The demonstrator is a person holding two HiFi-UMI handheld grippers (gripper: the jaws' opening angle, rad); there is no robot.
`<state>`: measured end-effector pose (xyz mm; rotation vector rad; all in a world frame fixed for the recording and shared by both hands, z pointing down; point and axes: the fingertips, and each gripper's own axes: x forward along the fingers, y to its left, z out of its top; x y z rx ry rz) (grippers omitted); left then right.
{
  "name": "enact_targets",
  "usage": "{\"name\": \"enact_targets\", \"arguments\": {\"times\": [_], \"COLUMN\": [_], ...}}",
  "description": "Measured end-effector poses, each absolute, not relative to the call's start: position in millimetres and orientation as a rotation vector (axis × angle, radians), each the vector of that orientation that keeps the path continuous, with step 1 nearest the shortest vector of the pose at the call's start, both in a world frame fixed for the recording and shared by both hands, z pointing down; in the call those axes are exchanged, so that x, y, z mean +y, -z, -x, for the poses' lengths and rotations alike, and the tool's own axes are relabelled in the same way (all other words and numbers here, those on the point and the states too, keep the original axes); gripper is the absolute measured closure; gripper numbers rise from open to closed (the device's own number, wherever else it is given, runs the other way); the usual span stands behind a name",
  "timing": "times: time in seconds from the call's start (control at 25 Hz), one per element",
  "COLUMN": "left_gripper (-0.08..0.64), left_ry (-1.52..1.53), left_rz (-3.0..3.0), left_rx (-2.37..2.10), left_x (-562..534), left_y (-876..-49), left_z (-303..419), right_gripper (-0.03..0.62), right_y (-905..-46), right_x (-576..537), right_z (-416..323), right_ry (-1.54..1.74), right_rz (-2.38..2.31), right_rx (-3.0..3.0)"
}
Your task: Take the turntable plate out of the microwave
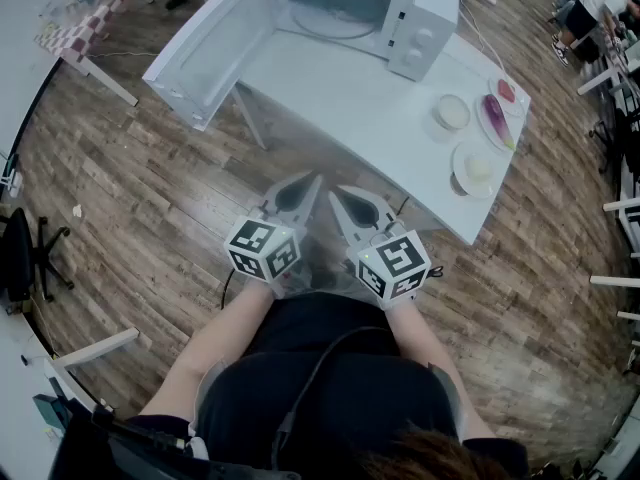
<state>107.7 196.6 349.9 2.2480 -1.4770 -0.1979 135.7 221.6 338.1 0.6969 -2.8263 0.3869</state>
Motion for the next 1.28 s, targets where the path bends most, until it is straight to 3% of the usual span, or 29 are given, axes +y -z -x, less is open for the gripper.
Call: {"name": "enact_targets", "arguments": {"times": [0.68, 1.28], "left_gripper": [0.548, 0.548], "left_ry": [0.206, 0.192], "left_rz": [-2.139, -2.256], "left_rx": [-1.453, -1.192], "left_x": [190, 39], "left_y": [-378, -365], "left_z": [-80, -24], "right_gripper": [0.572, 0.572], "right_y": [-359, -364], "right_x": [210, 66], "right_z": [-120, -57], "right_ry": [-0.558, -0.734], "right_rz": [-0.746, -1.050], "right_rx": [-2.834, -2.752]}}
